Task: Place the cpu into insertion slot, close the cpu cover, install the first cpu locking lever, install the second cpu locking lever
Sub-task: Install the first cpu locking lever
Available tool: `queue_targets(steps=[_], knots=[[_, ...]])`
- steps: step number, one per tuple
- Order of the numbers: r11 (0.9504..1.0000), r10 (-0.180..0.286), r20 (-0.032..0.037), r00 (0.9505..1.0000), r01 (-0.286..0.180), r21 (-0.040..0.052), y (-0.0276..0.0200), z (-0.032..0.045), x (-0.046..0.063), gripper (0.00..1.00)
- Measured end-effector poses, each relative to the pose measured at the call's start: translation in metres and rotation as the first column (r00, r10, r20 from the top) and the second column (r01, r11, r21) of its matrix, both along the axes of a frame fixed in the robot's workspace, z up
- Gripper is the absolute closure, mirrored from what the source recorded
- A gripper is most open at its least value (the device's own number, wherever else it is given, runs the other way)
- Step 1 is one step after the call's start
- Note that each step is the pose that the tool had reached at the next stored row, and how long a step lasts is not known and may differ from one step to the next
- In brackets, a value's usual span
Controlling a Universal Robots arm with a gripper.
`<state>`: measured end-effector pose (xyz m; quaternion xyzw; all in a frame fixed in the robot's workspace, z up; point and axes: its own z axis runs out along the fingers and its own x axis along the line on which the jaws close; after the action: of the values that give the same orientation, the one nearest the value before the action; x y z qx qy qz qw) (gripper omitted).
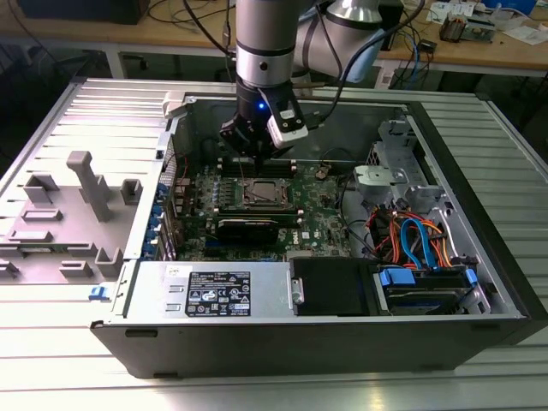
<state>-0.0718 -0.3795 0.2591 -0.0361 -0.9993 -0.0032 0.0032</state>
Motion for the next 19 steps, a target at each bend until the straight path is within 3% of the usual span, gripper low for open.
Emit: queue_targets(steps=[1, 3, 5, 7, 12, 19], knots=[[1.0000, 0.002, 0.0024, 1.0000, -0.002, -0.0001, 0.0000, 0.0000, -0.0001, 0.89], [1.0000, 0.009, 0.0154, 0.9998, -0.009, -0.0002, -0.0001, 0.0000, -0.0011, 0.89], [0.9999, 0.014, 0.0211, 0.9997, -0.014, 0.0001, 0.0000, -0.0001, -0.0023, 0.89], [0.9997, 0.022, 0.0215, 0.9995, -0.022, 0.0019, 0.0000, -0.0002, -0.0035, 0.89], [0.9954, 0.096, 0.0215, 0.9952, -0.096, 0.0021, -0.0001, -0.0007, -0.0041, 0.89], [0.9950, 0.099, 0.0223, 0.9948, -0.100, 0.0037, -0.0002, -0.0007, -0.0089, 0.89]])
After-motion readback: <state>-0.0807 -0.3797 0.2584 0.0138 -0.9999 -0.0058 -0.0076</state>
